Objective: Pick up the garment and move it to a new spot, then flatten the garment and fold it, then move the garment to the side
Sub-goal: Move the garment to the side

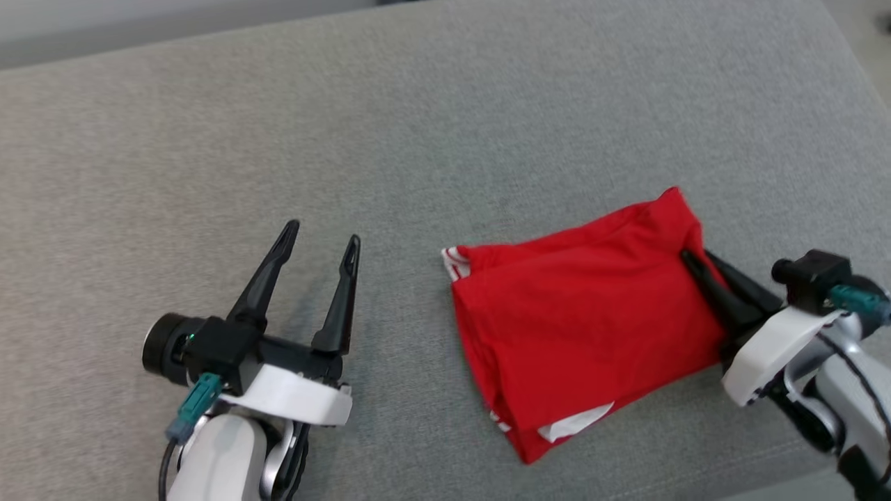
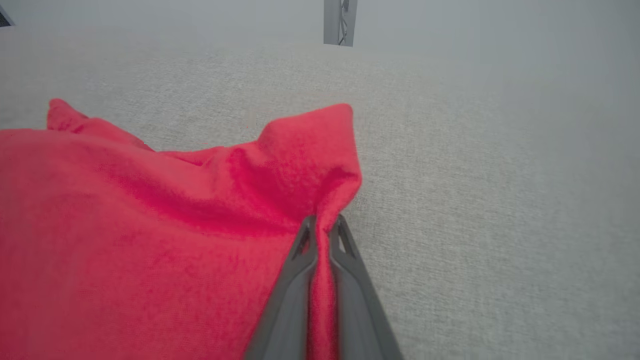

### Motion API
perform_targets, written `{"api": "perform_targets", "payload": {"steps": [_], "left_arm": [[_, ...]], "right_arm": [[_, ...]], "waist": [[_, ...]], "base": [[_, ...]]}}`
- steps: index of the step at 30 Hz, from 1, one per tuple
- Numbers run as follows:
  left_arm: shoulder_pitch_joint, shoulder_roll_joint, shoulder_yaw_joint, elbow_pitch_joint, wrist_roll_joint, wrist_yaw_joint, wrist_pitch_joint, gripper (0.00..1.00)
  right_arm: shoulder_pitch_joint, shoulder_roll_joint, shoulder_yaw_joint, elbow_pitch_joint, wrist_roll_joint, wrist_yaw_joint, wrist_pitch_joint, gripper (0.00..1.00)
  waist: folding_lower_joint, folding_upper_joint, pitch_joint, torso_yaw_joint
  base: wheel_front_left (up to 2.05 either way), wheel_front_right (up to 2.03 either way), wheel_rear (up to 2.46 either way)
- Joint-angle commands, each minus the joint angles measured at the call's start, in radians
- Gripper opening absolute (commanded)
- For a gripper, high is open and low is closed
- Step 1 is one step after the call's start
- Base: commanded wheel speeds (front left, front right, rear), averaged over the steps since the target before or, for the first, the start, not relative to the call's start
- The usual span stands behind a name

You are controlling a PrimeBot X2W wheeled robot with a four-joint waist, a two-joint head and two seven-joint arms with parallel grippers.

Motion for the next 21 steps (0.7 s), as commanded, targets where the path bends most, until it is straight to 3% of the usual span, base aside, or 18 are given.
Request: {"api": "perform_targets", "payload": {"steps": [1, 9, 21], "left_arm": [[-0.039, 0.012, -0.009, 0.000, 0.024, -0.010, -0.003, 1.00], [-0.132, 0.041, -0.049, 0.001, 0.069, -0.025, -0.003, 1.00], [-0.303, 0.120, -0.178, -0.094, 0.117, -0.047, 0.098, 1.00]], "right_arm": [[-0.038, -0.032, 0.001, 0.002, 0.005, -0.001, -0.010, 0.00], [-0.157, -0.108, -0.036, 0.017, -0.005, -0.001, -0.011, 0.00], [-0.311, -0.181, -0.268, 0.155, -0.067, -0.001, -0.010, 0.00]], "waist": [[0.0000, 0.0000, 0.075, -0.062], [0.0000, 0.0000, 0.187, -0.126], [0.0000, 0.0000, 0.353, -0.161]], "base": [[0.00, 0.00, 0.00], [0.00, 0.00, 0.00], [0.00, 0.00, 0.00]]}}
